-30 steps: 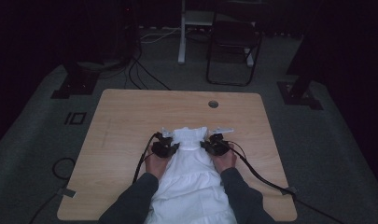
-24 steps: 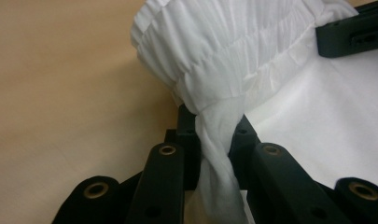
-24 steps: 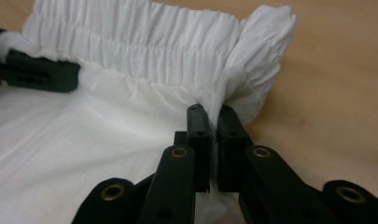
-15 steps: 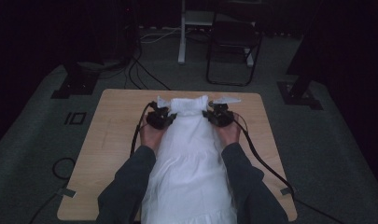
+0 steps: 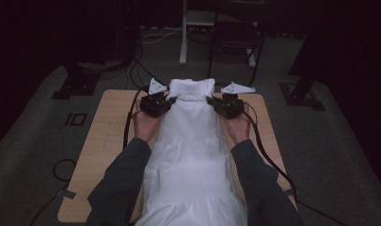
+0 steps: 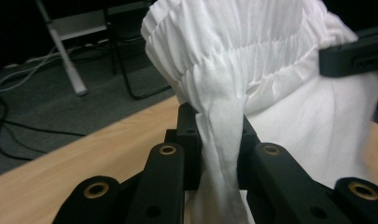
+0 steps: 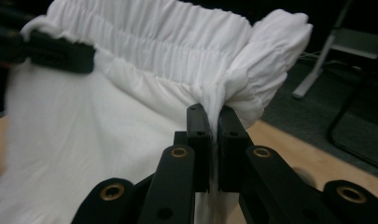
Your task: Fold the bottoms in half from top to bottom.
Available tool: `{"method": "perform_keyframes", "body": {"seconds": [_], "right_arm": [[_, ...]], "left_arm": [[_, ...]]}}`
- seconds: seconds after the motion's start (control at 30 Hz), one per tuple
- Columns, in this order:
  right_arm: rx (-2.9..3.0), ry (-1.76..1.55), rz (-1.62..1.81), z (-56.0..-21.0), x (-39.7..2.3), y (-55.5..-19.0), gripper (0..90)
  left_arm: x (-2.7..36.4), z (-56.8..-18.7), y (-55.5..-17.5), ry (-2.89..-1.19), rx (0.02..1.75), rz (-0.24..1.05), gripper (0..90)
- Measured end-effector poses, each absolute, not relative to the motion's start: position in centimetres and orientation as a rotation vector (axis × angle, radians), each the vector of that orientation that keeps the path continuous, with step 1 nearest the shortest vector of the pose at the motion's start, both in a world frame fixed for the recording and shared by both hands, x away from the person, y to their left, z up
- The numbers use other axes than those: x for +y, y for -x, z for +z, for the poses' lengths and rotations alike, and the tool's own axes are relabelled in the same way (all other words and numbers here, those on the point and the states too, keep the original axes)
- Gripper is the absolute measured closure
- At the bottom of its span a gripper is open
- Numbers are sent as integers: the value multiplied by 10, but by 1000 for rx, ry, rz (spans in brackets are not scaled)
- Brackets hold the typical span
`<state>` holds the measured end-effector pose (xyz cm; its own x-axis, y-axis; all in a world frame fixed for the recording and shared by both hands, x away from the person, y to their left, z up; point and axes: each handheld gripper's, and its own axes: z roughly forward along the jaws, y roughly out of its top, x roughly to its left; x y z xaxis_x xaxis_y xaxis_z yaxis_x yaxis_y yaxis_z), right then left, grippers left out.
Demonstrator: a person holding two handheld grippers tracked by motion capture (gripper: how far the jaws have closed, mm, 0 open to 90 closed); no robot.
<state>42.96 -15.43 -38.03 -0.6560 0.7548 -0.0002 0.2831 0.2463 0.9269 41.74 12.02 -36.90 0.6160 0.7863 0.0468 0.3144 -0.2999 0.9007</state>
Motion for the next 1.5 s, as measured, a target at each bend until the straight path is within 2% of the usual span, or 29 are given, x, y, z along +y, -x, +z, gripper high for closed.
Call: {"method": "perform_keyframes", "body": {"seconds": [0.33,0.5,0.63,0.67,0.7,0.77,0.87,0.97,1.17,1.2,1.27,1.5], "right_arm": [[2189,-803,1404,-405,-165,-342,857],[2284,-802,1406,-439,-175,-298,857],[2427,-822,1269,-487,-171,-276,856],[2465,-833,1245,-499,-169,-274,855],[2496,-847,1233,-510,-167,-273,854],[2546,-884,1199,-529,-162,-273,854],[2581,-889,1154,-540,-155,-276,854],[2607,-903,1080,-548,-144,-289,856],[2540,-829,949,-551,-129,-328,858],[2539,-881,980,-551,-131,-357,857],[2552,-949,1019,-550,-131,-377,856],[2524,-1051,1050,-550,-121,-396,853]], "left_arm": [[123,-393,-313,-1931,802,555,800],[119,-441,-259,-1996,792,466,793],[113,-493,-242,-2166,831,356,784],[113,-493,-242,-2166,831,356,783],[113,-519,-245,-2238,880,297,783],[114,-537,-252,-2286,904,277,781],[117,-545,-261,-2285,907,243,785],[118,-544,-273,-2314,874,304,786],[108,-536,-295,-2296,963,320,781],[101,-536,-302,-2315,948,362,777],[101,-539,-316,-2329,940,390,777],[119,-538,-369,-2349,954,486,785]]}}
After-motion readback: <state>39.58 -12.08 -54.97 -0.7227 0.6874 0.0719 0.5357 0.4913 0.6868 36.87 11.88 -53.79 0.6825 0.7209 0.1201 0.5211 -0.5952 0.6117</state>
